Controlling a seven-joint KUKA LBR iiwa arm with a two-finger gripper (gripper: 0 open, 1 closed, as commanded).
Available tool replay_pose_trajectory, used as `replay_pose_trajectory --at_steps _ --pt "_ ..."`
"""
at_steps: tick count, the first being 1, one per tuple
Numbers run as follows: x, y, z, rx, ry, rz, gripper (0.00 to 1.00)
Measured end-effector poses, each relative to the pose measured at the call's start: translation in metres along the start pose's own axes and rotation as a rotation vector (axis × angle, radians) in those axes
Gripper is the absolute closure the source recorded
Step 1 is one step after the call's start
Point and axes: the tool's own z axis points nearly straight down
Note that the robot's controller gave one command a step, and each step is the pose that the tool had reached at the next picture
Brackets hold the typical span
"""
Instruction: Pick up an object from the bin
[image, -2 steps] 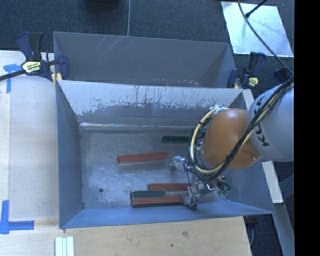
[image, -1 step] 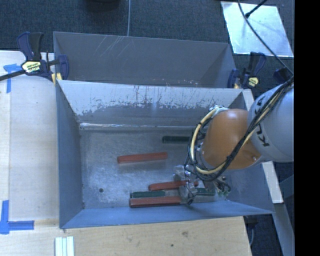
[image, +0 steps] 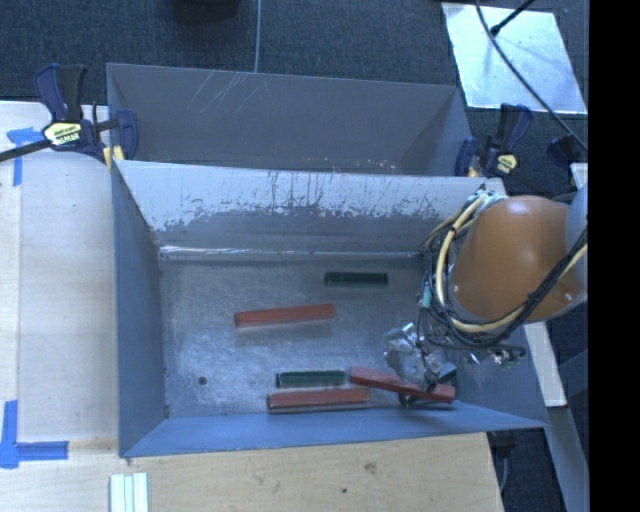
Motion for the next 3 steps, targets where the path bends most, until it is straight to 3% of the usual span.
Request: replay_pose_trajectory --at_steps 1,2,3 --pt "0.008 -0.062 0.044 -0.002 0.003 0.027 1.0" --pt "0.006 -0.059 0.042 -0.003 0.001 0.022 0.0" --pt "-0.099 -0.112 0.007 -0.003 0.001 0.18 0.0"
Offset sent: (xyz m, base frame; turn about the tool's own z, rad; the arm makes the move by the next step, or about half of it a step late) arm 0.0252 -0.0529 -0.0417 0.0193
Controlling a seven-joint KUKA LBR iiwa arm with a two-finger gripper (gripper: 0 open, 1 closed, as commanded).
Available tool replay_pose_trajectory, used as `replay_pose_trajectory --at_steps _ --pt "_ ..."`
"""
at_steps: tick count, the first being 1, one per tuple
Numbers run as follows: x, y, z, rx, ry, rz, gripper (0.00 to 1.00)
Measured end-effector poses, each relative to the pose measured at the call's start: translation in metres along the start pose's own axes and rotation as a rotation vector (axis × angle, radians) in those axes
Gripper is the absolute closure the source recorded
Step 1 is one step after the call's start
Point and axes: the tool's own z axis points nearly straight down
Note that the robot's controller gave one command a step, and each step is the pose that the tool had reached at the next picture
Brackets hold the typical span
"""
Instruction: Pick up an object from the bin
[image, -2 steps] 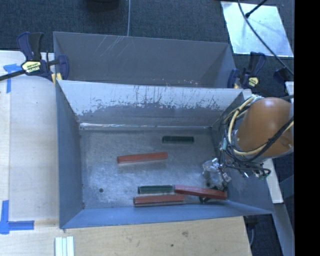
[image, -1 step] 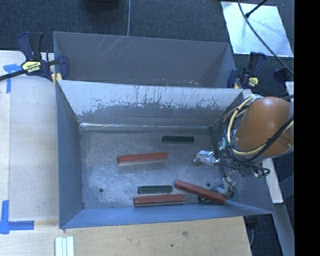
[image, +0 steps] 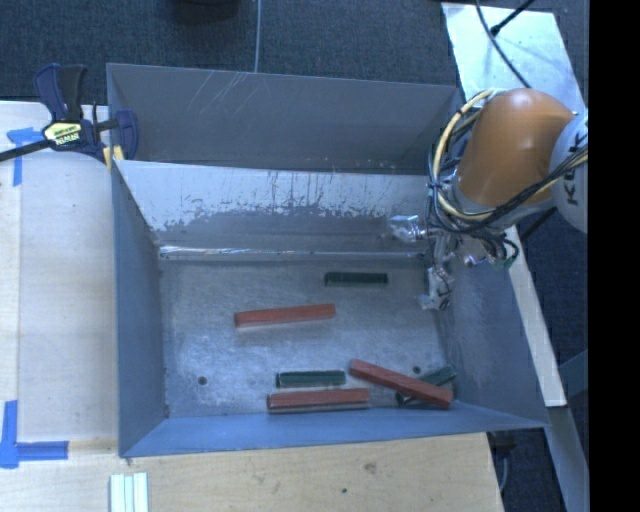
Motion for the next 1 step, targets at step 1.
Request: replay_pose_trajectory --at_steps 1 --pt "-0.006 0.0394 0.0492 -0.004 0.005 -0.121 0.0"
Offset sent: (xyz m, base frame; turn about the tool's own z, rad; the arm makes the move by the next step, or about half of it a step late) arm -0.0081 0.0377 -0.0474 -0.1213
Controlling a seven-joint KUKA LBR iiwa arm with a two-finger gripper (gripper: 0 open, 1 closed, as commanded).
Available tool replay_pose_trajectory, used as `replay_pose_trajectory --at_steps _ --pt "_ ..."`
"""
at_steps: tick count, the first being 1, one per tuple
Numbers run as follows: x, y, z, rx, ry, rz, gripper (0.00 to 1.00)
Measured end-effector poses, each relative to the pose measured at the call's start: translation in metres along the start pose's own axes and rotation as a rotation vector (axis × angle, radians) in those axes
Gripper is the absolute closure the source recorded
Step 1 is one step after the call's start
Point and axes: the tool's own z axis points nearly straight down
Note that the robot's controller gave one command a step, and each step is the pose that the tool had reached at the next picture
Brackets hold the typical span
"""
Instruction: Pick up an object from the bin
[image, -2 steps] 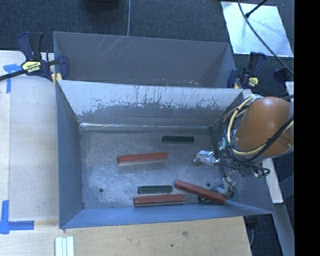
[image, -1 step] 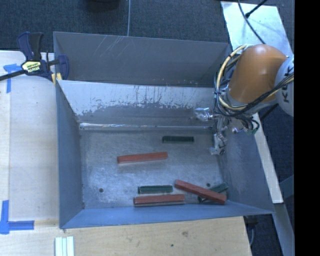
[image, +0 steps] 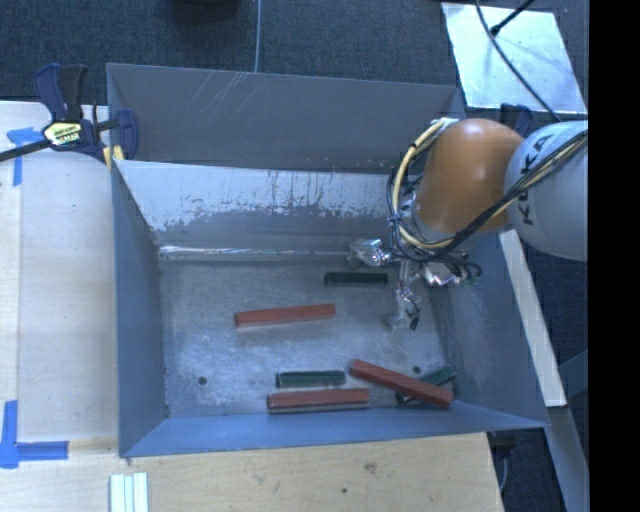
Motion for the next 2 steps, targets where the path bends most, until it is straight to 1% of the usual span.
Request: replay_pose_trajectory --at_steps 1,2 --pt "-0.001 -0.002 -0.003 0.003 -0.005 0.005 1.0" --pt "-0.003 -0.001 -0.163 0.01 -0.01 -0.138 1.0"
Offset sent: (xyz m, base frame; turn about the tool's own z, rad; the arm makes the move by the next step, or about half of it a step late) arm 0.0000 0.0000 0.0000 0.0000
